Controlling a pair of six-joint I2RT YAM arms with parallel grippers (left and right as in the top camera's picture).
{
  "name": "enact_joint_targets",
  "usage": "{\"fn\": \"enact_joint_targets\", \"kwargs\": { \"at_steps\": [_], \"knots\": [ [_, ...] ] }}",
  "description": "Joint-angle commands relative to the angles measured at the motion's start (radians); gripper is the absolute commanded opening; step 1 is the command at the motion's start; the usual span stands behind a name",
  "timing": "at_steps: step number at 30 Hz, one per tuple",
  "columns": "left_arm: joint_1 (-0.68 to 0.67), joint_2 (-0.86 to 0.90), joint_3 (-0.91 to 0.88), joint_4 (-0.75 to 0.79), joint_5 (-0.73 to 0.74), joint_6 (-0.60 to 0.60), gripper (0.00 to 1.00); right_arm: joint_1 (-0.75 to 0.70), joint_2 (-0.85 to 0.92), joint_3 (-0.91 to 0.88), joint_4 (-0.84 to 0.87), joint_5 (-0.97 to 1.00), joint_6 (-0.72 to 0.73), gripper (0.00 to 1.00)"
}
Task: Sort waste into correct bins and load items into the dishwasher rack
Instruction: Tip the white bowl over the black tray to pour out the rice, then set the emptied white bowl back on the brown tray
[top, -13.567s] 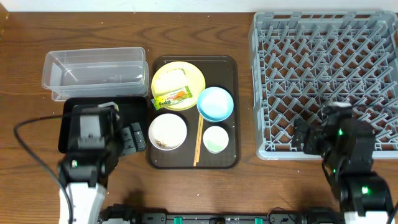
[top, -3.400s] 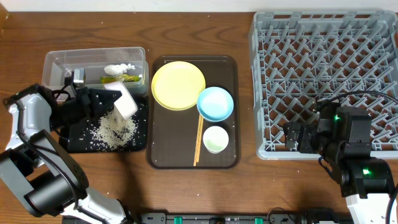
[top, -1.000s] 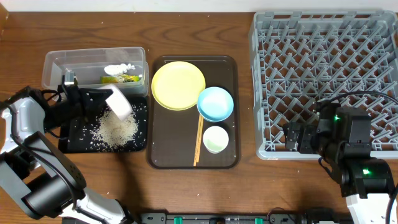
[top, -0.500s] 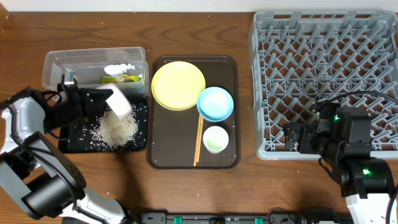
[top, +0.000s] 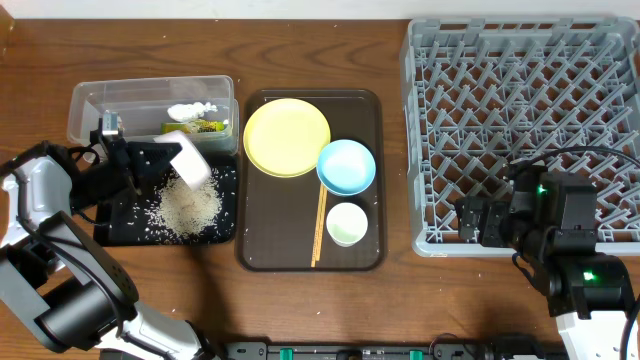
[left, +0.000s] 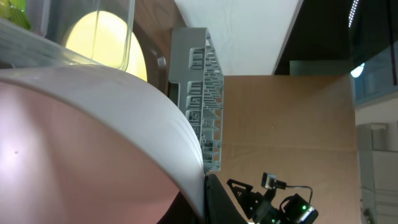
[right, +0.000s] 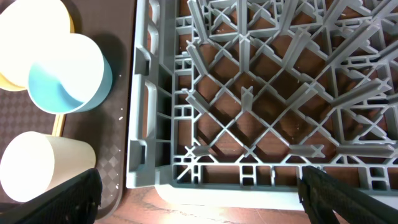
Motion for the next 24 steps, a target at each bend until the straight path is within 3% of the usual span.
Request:
{"fn": "enact_joint_targets", "kwargs": {
  "at_steps": [1, 5, 13, 20, 24],
  "knots": [
    [0.007, -0.008, -0.006, -0.014, -0.005, -0.016, 0.06, -0.005, -0.003, 0.022, -0.002, -0.008, 0.01, 0.99],
    [-0.005, -0.013, -0.005, -0.029, -0.018, 0.004, 0.06, -0.005, -0.003, 0.022, -0.002, -0.008, 0.01, 0.99],
    [-0.142, -0.159, -0.005, -0.03, -0.243, -0.014, 0.06, -0.005, -0.003, 0.022, -0.001, -0.008, 0.01, 0.99],
    [-0.425, -0.286, -0.005, 0.065, -0.739, -0.248, 0.06, -0.005, -0.003, 0.022, -0.002, -0.008, 0.01, 0.99],
    [-0.612, -0.28, -0.005, 0.09, -0.885, -0.287, 0.06, -0.005, -0.003, 0.022, -0.002, -0.008, 0.01, 0.99]
  ]
}}
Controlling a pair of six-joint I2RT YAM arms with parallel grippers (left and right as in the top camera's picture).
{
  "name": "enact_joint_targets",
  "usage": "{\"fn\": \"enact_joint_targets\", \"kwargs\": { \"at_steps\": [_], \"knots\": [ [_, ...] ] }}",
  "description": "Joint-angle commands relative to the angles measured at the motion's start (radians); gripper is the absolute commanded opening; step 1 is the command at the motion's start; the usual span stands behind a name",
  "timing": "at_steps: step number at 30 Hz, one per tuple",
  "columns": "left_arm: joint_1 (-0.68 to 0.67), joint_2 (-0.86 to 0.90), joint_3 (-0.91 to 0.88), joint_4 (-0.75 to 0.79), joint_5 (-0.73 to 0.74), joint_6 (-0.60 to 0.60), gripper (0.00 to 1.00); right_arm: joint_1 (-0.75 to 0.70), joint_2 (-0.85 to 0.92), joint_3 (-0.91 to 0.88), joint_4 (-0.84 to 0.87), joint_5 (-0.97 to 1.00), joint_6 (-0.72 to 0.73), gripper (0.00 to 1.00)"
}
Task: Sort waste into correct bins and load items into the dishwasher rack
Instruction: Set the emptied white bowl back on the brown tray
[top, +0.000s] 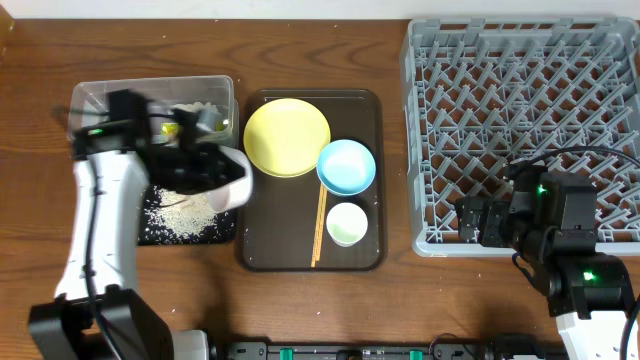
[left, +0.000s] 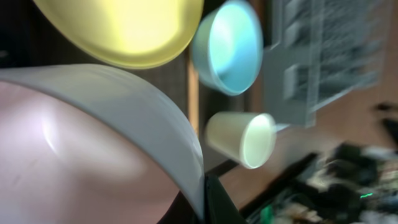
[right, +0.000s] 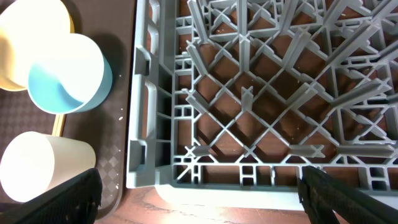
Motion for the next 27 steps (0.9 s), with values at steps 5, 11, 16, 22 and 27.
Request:
{"fn": "enact_joint_targets", "kwargs": {
  "at_steps": [5, 11, 16, 22, 27],
  "knots": [
    [-0.294, 0.033, -0.005, 0.008, -0.44, -0.165, 0.06, -0.005, -0.003, 0.022, -0.012, -0.008, 0.01, 0.99],
    [-0.452, 0.085, -0.005, 0.031, -0.523, -0.198, 0.06, -0.005, -0.003, 0.022, -0.02, -0.008, 0.01, 0.99],
    [-0.498, 0.158, -0.008, 0.053, -0.541, -0.229, 0.06, -0.005, -0.003, 0.022, -0.029, -0.008, 0.01, 0.99],
    [-0.516, 0.251, -0.018, 0.072, -0.541, -0.231, 0.08, -0.005, -0.003, 0.022, -0.031, -0.008, 0.01, 0.99],
    [-0.516, 0.259, -0.016, 0.063, -0.541, -0.23, 0.39, -0.005, -0.003, 0.022, -0.037, -0.008, 0.01, 0.99]
  ]
}}
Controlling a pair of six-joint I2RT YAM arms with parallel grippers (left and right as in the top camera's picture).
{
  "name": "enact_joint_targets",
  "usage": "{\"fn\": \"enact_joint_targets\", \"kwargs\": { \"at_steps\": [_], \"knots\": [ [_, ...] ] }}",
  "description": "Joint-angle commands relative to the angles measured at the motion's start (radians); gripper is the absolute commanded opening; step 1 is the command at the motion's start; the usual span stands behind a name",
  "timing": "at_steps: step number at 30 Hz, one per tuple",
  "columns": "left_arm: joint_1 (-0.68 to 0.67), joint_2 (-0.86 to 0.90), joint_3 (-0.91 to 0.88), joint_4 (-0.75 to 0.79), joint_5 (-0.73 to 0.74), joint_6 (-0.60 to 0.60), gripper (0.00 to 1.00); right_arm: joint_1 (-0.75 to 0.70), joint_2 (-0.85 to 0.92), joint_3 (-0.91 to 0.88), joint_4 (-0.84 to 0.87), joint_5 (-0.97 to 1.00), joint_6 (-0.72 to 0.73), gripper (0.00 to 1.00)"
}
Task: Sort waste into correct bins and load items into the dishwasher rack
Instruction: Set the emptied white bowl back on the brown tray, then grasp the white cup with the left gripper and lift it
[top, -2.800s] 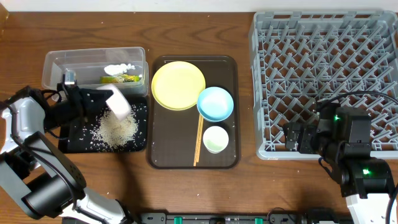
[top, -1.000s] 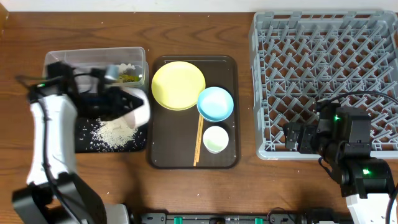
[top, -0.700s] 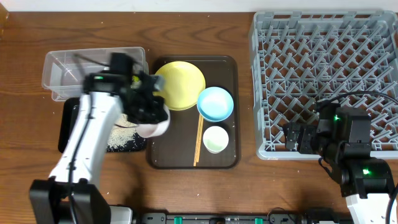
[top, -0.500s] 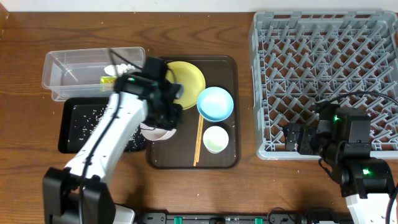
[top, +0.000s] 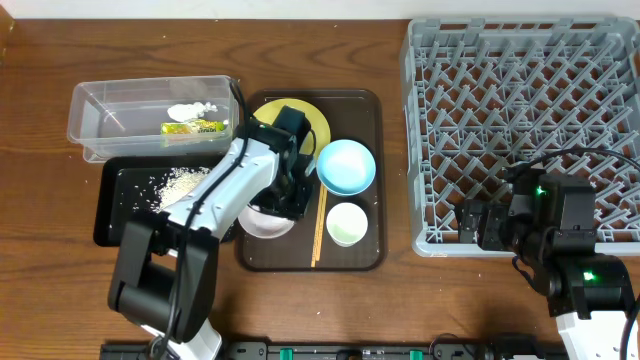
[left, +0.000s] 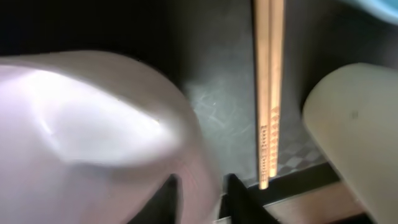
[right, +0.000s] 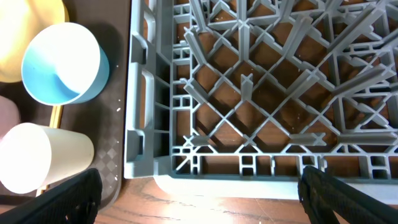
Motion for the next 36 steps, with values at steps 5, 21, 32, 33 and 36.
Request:
{"fn": "enact_joint_targets", "kwargs": {
  "at_steps": [5, 21, 32, 33, 36],
  "knots": [
    [-0.001, -0.055, 0.044, -0.037, -0.011, -0.006, 0.46, -0.005, -0.003, 0.022, -0.003, -0.008, 0.01, 0.99],
    [-0.062, -0.182, 0.011, 0.059, 0.206, -0.006, 0.63, -0.005, -0.003, 0.022, -0.008, 0.003, 0.01, 0.99],
    [-0.142, -0.059, -0.053, 0.108, 0.198, -0.006, 0.48, -0.005, -0.003, 0.022, -0.025, 0.003, 0.01, 0.99],
    [-0.142, -0.05, -0.053, 0.108, 0.198, -0.006, 0.46, -0.005, -0.003, 0.022, -0.027, 0.003, 0.01, 0.99],
    [-0.142, -0.037, -0.053, 0.112, 0.197, -0.006, 0.25, -0.005, -0.003, 0.022, -0.032, 0.003, 0.01, 0.99]
  ]
}}
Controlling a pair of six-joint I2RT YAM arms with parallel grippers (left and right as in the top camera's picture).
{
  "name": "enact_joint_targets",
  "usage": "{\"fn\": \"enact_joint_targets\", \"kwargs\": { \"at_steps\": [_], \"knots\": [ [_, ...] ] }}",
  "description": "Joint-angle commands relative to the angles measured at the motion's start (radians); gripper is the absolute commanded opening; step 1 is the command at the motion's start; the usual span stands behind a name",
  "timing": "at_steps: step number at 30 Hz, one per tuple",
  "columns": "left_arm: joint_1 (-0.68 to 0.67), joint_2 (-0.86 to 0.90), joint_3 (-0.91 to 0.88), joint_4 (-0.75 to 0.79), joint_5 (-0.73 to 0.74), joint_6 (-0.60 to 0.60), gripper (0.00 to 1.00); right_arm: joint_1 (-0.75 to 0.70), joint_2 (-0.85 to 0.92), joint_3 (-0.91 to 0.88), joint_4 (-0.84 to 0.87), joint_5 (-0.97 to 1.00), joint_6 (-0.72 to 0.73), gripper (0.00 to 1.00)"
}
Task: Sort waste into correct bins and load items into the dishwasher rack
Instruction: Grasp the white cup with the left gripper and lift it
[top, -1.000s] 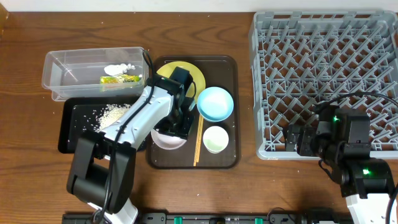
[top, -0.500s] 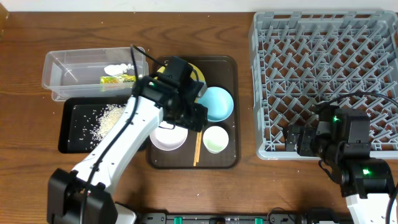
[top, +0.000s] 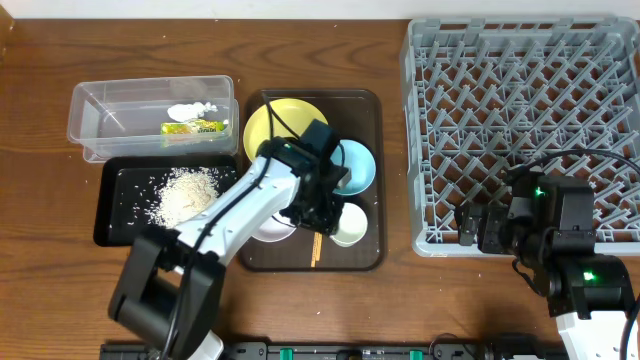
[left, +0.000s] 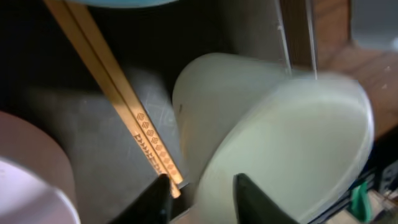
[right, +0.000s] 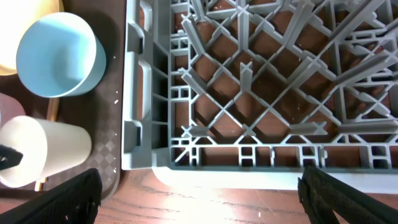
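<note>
On the brown tray (top: 372, 100) lie a yellow plate (top: 280, 125), a blue bowl (top: 357, 168), chopsticks (top: 316, 248), a white cup (top: 352, 226) and a pink bowl (top: 268, 230), partly under my left arm. My left gripper (top: 325, 220) is open, low over the tray at the cup's left side. The left wrist view has its fingers (left: 202, 196) straddling the cup (left: 217, 99) wall, with the chopsticks (left: 118, 118) beside the left finger. My right gripper (top: 478, 228) is open at the grey dishwasher rack (top: 525, 110) front-left corner.
A clear bin (top: 120, 100) holding a wrapper and tissue stands at the back left. In front of it a black tray (top: 110, 215) carries a heap of rice (top: 185, 198). The right wrist view shows the rack (right: 261, 87) edge beside the cup (right: 37, 149).
My left gripper has moved right from the pink bowl to the white cup and now stands open around the cup's wall. The pink bowl rests on the brown tray. The right arm barely shifted.
First my left gripper held the pink bowl tipped over the black tray, rice under it. Then the bowl was over that tray's right edge, and later down on the brown tray's front left. Now the gripper is off the bowl, at the cup.
</note>
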Motion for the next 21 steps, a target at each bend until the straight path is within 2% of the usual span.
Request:
{"fn": "enact_joint_targets", "kwargs": {
  "at_steps": [1, 2, 4, 11, 16, 18, 21],
  "knots": [
    [0.002, 0.01, -0.004, 0.0, -0.003, 0.003, 0.19, -0.005, -0.003, 0.022, -0.005, 0.002, 0.01, 0.99],
    [0.004, 0.006, -0.003, -0.001, -0.008, 0.003, 0.13, -0.005, -0.003, 0.022, -0.006, 0.002, 0.01, 0.99],
    [0.015, -0.003, 0.003, -0.009, -0.013, 0.003, 0.09, -0.005, -0.003, 0.022, -0.006, 0.002, 0.01, 0.99],
    [0.101, -0.114, 0.071, -0.061, 0.05, 0.004, 0.06, -0.006, -0.003, 0.022, -0.001, 0.026, 0.01, 0.99],
    [0.252, -0.223, 0.074, 0.012, 0.306, 0.002, 0.06, -0.006, -0.002, 0.021, 0.044, 0.086, 0.01, 0.99],
    [0.327, -0.23, 0.074, 0.046, 0.365, -0.03, 0.06, -0.006, 0.003, 0.021, 0.082, 0.074, 0.02, 0.99],
    [0.426, -0.208, 0.073, 0.085, 0.48, -0.061, 0.06, -0.005, 0.025, 0.021, 0.145, -0.076, 0.006, 0.99]
  ]
}}
